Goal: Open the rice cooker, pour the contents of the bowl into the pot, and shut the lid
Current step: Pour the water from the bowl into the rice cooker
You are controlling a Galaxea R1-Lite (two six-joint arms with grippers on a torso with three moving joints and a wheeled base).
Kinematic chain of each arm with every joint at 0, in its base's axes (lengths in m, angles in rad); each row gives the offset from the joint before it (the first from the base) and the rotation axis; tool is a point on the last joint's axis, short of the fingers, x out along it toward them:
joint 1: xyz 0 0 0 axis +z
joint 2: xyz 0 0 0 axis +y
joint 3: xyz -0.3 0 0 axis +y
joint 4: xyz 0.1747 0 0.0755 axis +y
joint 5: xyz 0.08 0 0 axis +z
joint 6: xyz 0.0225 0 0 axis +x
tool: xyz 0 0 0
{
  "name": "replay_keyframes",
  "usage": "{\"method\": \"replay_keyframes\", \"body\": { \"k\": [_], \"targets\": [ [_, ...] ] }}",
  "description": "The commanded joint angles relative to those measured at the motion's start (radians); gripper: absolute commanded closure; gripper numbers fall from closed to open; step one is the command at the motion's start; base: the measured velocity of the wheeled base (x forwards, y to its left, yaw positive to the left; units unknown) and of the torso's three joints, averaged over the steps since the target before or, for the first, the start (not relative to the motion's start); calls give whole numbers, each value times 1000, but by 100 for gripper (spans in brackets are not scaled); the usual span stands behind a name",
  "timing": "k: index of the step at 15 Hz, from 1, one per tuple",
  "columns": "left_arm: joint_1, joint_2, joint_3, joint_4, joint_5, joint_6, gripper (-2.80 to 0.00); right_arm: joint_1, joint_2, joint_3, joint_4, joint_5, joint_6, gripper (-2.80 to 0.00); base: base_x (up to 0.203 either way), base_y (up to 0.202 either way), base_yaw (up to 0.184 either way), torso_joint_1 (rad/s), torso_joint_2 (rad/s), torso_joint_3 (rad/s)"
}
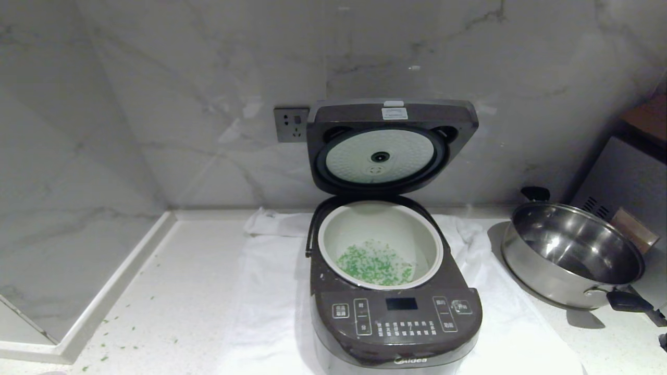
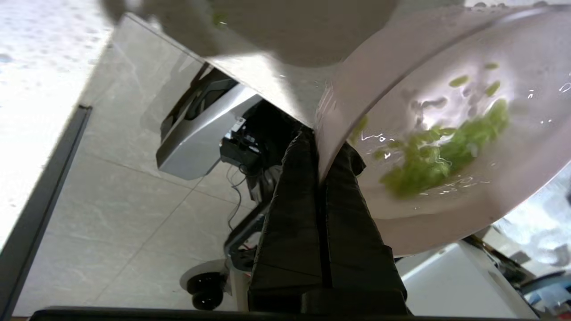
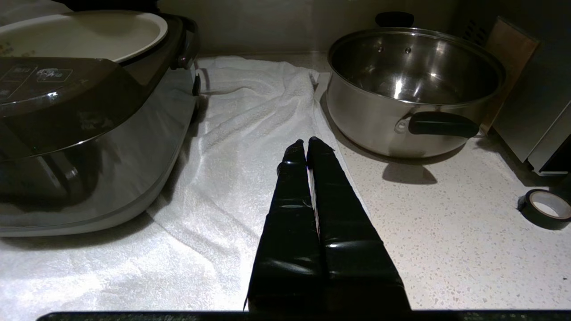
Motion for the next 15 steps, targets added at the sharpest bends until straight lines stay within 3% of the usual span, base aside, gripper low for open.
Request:
{"method": "replay_keyframes", "body": {
  "k": [1,5,8,15],
  "targets": [
    [-76,-45,3,20,-4,-31,0,0,0,2,0,0,0,0,0,0,0,0,0,0],
    [-248,-87,21,23,-22,-120,0,0,0,2,0,0,0,0,0,0,0,0,0,0],
    [-395,-116,3,24,-23,-220,0,0,0,2,0,0,0,0,0,0,0,0,0,0],
    [-617,-128,-81,31,-22,-410,0,0,0,2,0,0,0,0,0,0,0,0,0,0]
  ]
}}
